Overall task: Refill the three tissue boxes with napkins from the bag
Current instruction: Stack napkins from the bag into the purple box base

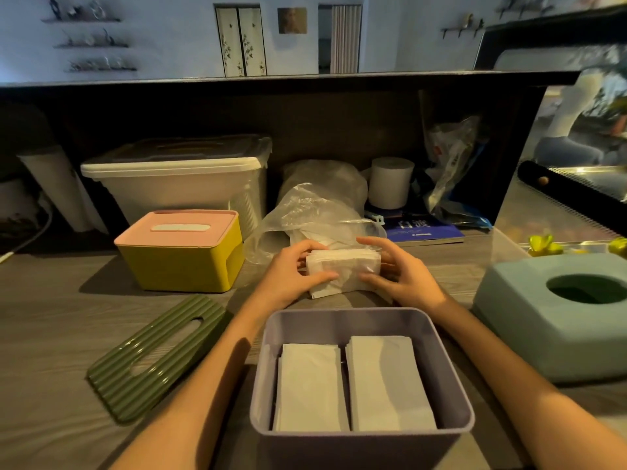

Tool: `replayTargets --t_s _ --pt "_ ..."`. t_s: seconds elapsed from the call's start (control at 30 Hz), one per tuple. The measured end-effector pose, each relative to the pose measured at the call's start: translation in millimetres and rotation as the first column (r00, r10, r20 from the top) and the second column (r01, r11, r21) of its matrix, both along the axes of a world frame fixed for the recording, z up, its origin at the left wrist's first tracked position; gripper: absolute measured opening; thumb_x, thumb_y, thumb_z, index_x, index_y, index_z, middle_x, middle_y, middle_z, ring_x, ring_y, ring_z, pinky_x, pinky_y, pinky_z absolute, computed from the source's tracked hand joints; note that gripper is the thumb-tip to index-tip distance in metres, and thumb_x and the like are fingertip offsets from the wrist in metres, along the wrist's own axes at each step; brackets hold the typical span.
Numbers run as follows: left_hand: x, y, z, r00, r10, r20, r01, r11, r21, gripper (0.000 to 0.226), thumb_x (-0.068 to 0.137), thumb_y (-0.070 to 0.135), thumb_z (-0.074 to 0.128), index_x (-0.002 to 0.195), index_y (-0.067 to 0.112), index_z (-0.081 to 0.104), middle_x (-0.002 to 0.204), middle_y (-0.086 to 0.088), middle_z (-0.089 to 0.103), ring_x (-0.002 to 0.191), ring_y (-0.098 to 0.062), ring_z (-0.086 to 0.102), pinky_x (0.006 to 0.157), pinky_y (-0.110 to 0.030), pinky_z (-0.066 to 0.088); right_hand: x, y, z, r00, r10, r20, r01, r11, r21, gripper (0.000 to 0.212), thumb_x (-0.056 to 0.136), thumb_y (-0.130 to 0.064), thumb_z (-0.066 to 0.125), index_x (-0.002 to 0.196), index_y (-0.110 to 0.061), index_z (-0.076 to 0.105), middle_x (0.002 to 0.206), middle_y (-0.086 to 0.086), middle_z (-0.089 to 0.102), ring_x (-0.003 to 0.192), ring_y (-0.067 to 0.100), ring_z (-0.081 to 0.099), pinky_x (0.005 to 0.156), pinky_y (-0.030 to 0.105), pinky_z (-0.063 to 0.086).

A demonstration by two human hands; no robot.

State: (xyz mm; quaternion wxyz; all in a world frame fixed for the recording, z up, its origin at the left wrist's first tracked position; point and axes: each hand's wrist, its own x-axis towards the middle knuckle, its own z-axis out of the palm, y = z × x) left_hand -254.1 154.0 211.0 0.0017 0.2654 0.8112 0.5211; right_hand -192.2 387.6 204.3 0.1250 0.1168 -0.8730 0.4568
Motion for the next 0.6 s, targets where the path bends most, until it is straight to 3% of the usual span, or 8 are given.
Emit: replayTargets --t_s 0.07,0.17,0.33,0.4,0.5,0.6 --pt "-1 -3 3 1.0 0.004 -0.02 -0.004 1.0 -0.015 0.04 0.075 0.024 0.088 0.106 0.036 0.065 0.108 0.009 0.071 0.103 -0.008 0.067 0.094 -0.032 0.057 0 5 2 0.999 -0.01 0.031 0.009 0.999 0.039 0.049 0.09 -0.02 0.076 0.134 -0.034 0.059 0.123 -0.013 0.068 0.113 -0.001 0.065 0.099 0.031 0.057" --pt "4 -3 14 0.998 0.009 -0.065 -0.012 0.999 -0.052 0.039 0.075 0.027 0.088 0.108 0.03 0.068 0.106 0.008 0.071 0.101 -0.007 0.067 0.092 -0.032 0.058 5 4 10 0.998 -0.06 0.001 0.06 0.995 0.079 0.036 0.089 -0.022 0.077 0.12 -0.035 0.064 0.111 -0.02 0.069 0.104 -0.01 0.064 0.098 0.025 0.055" --pt "28 -7 55 0.996 0.011 -0.084 -0.018 0.997 -0.076 0.045 0.077 0.028 0.087 0.116 0.02 0.067 0.109 0.004 0.069 0.1 -0.009 0.066 0.085 -0.024 0.057 22 1 37 0.999 -0.014 0.051 0.015 1.0 -0.023 0.035 0.092 -0.024 0.074 0.126 -0.02 0.067 0.117 -0.007 0.074 0.106 0.004 0.07 0.091 0.03 0.06" --pt "42 -12 76 0.998 -0.007 -0.056 0.001 0.993 -0.115 0.046 0.08 0.029 0.085 0.12 0.021 0.064 0.113 0.004 0.066 0.103 -0.009 0.064 0.086 -0.025 0.058 33 -5 57 0.997 0.019 0.072 -0.014 0.997 -0.069 0.036 0.093 -0.029 0.072 0.128 -0.023 0.066 0.117 -0.007 0.074 0.105 0.007 0.071 0.085 0.03 0.061" --pt "66 -19 106 1.0 -0.029 0.008 0.03 0.979 -0.2 0.043 0.084 0.031 0.081 0.122 0.025 0.063 0.113 0.007 0.065 0.104 -0.007 0.062 0.081 -0.02 0.053 52 -17 91 0.998 0.008 0.058 -0.002 0.995 -0.099 0.03 0.095 -0.038 0.069 0.125 -0.031 0.066 0.109 -0.012 0.075 0.099 0.001 0.07 0.077 0.02 0.058" --pt "89 -23 125 0.985 -0.086 0.15 0.114 0.974 -0.196 0.041 0.088 0.036 0.076 0.126 0.028 0.061 0.115 0.008 0.067 0.104 -0.006 0.062 0.08 -0.021 0.049 69 -33 119 0.998 -0.027 0.059 0.04 0.975 -0.218 0.027 0.094 -0.039 0.07 0.12 -0.031 0.07 0.101 -0.011 0.077 0.095 0.001 0.071 0.076 0.016 0.057"
